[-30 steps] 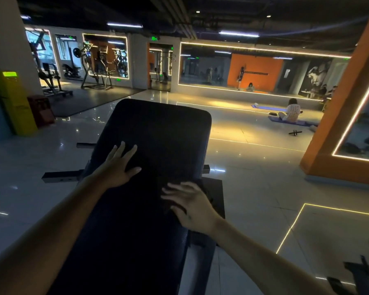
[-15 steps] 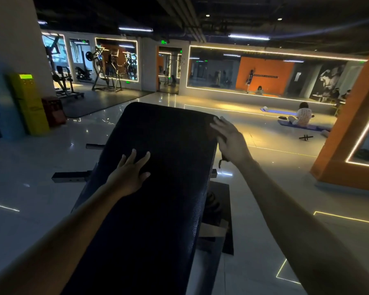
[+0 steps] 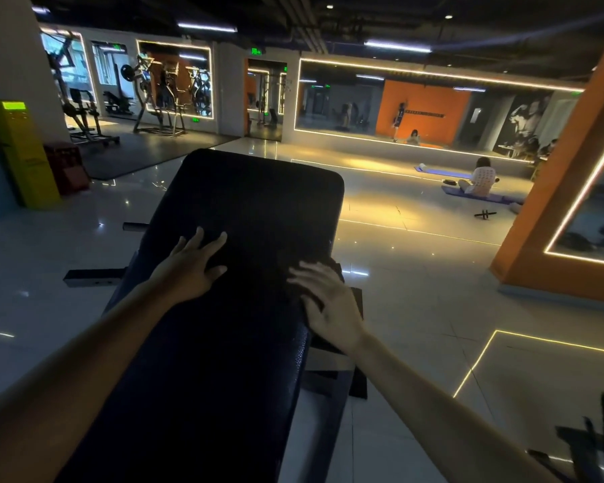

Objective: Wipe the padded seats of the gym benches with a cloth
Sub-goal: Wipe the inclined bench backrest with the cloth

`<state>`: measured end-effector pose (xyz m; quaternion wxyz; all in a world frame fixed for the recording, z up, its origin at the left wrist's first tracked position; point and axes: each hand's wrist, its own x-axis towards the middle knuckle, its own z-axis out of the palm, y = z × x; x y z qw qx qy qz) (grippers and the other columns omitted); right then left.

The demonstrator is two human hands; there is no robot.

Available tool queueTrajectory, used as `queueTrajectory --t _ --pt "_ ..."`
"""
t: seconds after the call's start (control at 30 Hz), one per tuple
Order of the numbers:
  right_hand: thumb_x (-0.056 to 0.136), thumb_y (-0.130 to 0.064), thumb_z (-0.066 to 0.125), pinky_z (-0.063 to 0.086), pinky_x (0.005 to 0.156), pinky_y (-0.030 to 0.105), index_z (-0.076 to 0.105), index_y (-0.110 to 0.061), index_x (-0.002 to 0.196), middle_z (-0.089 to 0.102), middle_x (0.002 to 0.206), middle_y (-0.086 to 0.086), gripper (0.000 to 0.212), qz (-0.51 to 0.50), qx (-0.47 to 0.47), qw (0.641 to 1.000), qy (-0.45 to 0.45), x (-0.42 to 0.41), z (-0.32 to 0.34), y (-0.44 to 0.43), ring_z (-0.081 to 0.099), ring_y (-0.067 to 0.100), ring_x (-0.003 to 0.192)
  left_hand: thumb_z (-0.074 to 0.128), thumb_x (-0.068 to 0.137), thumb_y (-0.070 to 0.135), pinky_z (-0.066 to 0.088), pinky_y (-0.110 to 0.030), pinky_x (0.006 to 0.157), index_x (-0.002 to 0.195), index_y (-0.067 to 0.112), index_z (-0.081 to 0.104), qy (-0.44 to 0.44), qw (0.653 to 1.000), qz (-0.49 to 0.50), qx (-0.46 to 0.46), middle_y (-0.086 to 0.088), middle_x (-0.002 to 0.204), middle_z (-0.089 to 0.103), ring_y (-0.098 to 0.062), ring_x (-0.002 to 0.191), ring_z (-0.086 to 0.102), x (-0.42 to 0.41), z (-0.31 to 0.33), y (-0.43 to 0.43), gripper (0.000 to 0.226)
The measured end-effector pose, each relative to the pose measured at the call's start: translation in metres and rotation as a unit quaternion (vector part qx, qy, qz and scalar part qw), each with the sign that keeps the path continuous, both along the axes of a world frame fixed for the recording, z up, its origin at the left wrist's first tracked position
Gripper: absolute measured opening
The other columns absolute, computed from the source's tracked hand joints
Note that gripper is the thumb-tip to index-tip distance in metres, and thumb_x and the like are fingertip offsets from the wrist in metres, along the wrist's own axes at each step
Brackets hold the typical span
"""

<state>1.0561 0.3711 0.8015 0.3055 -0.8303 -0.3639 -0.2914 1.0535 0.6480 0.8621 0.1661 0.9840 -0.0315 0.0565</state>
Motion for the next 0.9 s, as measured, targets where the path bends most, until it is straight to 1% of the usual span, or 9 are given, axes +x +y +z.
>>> queueTrajectory --t 0.2,0.3,0.37,0.43,0.5,0.6,0.67,0.8,0.9 --pt "0.092 -0.016 0.05 0.023 0.12 0.032 0.067 -0.013 0.124 0.061 0.135 0.0 0.037 0.02 -0.031 0.999 -0.016 -0.013 -0.018 0.002 0.045 0.015 0.135 0.048 0.1 0.041 0.017 -0.049 0.119 0.156 0.035 0.003 0.0 1.0 0.004 0.001 -0.009 0.164 -0.007 -0.039 0.149 -0.002 -0.001 -0.003 0.0 0.072" --pt "0.09 -0.016 0.046 0.027 0.118 0.04 0.065 -0.014 0.128 0.058 0.139 0.001 0.042 0.001 -0.025 1.0 -0.009 0.004 0.002 0.005 0.044 0.017 0.137 0.048 0.1 0.042 0.017 -0.05 0.119 0.156 0.036 0.003 -0.009 1.0 0.005 0.004 -0.01 0.164 -0.006 -0.039 0.149 -0.001 0.001 -0.004 0.0 0.072" --pt "0.088 -0.016 0.043 0.028 0.117 0.041 0.065 -0.013 0.129 0.058 0.139 0.003 0.047 -0.022 -0.017 1.0 -0.01 0.021 0.025 0.006 0.046 0.02 0.135 0.049 0.099 0.042 0.018 -0.05 0.119 0.156 0.035 0.003 -0.012 1.0 0.003 0.005 -0.01 0.164 -0.005 -0.04 0.149 0.0 0.002 -0.003 0.001 0.073" --pt "0.087 -0.011 0.044 0.03 0.116 0.041 0.065 -0.011 0.128 0.06 0.137 0.006 0.046 -0.056 -0.003 0.998 -0.017 0.045 0.05 0.005 0.049 0.026 0.133 0.048 0.099 0.042 0.017 -0.05 0.119 0.156 0.035 0.003 -0.013 1.0 0.002 0.007 -0.01 0.164 -0.005 -0.04 0.149 -0.001 0.002 -0.004 0.001 0.073" --pt "0.086 -0.001 0.05 0.026 0.116 0.035 0.065 -0.009 0.128 0.059 0.137 0.008 0.046 -0.092 0.016 0.996 -0.008 0.071 0.076 0.004 0.047 0.03 0.134 0.048 0.099 0.043 0.016 -0.049 0.12 0.156 0.036 0.003 -0.008 1.0 0.005 0.005 -0.01 0.164 -0.005 -0.04 0.149 -0.001 0.003 -0.005 0.002 0.072" --pt "0.088 0.005 0.052 0.012 0.112 0.014 0.063 -0.011 0.131 0.057 0.141 0.006 0.047 -0.131 0.034 0.991 0.006 0.101 0.103 0.001 0.041 0.028 0.139 0.047 0.1 0.042 0.014 -0.048 0.12 0.155 0.036 0.001 0.001 1.0 0.003 0.009 -0.01 0.164 -0.007 -0.04 0.149 -0.003 0.005 -0.006 0.003 0.072" --pt "0.089 0.005 0.053 0.012 0.111 0.011 0.064 -0.012 0.129 0.059 0.139 0.005 0.045 -0.139 0.053 0.989 -0.001 0.107 0.107 0.001 0.043 0.026 0.138 0.046 0.1 0.042 0.014 -0.049 0.12 0.155 0.036 0.001 -0.002 1.0 0.001 0.009 -0.01 0.164 -0.007 -0.04 0.149 -0.004 0.005 -0.005 0.003 0.072" --pt "0.084 -0.002 0.052 0.026 0.113 0.027 0.07 -0.011 0.121 0.066 0.128 0.006 0.042 -0.114 0.063 0.991 -0.023 0.085 0.085 0.006 0.052 0.026 0.129 0.046 0.1 0.041 0.015 -0.05 0.12 0.155 0.036 0.001 0.0 1.0 0.003 0.007 -0.009 0.164 -0.007 -0.04 0.149 -0.004 0.002 -0.003 0.0 0.071" --pt "0.082 -0.001 0.056 0.029 0.113 0.03 0.071 -0.013 0.119 0.068 0.125 0.003 0.041 -0.081 0.045 0.995 -0.038 0.053 0.051 0.011 0.052 0.018 0.127 0.048 0.1 0.04 0.017 -0.052 0.119 0.156 0.034 0.004 -0.007 1.0 -0.001 0.007 -0.012 0.164 -0.005 -0.041 0.148 -0.002 0.001 -0.002 -0.001 0.071"
